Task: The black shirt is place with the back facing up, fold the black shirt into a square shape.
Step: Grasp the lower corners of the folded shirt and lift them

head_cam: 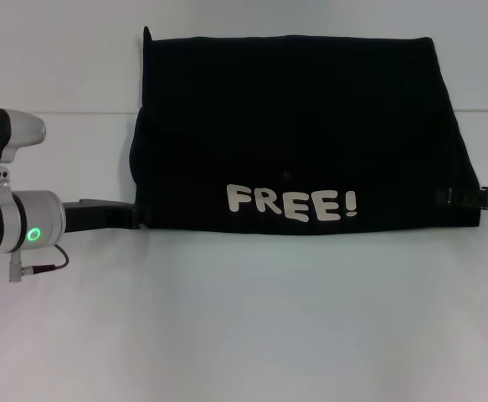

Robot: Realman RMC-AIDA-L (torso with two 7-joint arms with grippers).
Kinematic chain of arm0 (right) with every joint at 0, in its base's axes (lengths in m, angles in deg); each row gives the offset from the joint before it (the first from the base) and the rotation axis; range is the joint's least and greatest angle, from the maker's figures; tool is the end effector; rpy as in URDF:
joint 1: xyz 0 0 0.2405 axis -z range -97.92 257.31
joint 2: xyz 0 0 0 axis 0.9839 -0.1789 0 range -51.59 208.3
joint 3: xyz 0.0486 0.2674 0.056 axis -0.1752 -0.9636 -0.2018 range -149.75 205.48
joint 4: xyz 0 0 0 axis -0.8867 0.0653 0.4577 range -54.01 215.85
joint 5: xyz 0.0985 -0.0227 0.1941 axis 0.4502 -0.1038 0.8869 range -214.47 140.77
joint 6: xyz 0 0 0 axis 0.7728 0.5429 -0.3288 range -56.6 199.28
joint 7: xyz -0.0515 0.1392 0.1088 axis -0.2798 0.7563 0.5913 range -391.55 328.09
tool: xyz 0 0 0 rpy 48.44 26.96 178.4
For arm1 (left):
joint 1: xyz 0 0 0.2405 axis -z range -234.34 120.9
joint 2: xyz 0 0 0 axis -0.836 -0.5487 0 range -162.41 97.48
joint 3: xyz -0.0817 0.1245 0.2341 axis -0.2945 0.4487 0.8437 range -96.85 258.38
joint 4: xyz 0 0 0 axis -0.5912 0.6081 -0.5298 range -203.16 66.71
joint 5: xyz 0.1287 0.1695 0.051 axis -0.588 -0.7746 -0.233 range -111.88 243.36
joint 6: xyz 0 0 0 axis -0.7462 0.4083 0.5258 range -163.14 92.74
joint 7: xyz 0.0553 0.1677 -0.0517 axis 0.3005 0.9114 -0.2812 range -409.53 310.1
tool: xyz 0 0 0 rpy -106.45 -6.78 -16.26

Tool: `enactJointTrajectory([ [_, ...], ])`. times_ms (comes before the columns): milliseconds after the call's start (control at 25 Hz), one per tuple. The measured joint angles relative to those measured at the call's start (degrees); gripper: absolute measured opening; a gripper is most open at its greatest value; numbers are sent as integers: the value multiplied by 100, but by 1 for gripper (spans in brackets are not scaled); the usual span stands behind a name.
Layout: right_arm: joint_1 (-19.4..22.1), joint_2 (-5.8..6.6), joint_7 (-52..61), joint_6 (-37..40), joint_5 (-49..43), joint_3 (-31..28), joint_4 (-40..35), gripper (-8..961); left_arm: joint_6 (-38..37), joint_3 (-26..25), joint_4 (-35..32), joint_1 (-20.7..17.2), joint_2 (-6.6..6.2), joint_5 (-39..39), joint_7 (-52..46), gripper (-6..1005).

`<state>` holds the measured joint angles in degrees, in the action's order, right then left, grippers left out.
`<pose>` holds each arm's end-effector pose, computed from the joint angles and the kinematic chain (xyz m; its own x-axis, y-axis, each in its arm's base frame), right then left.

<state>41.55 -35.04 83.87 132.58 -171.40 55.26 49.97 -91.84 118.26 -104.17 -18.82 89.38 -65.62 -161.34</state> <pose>0.3526 0.4424 0.0037 0.3996 -0.7428 -0.5371 -0.9117 -0.2609 -0.3176 -0.3095 0.4385 -0.0625 0.5399 0.7031 0.4628 0.8398 -0.4130 -0.3522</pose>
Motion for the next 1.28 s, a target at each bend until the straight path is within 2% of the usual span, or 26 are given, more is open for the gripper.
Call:
enactJointTrajectory([
  [240,-97,-19,8,-324,-5,141,127,783,-8,-20,0,25,-25,-6,0,1],
  [600,-137,-157,-28,-619,-10,414,204,770,-13,-73,20,74,-70,2,-77,1],
  [920,-70,-143,-5,-598,-10,472,202,758,-14,-67,26,95,-79,-10,-79,1],
  [1280,-22,-112,-107,-350,2,470,158,483,-14,-75,36,84,-82,-13,-79,1],
])
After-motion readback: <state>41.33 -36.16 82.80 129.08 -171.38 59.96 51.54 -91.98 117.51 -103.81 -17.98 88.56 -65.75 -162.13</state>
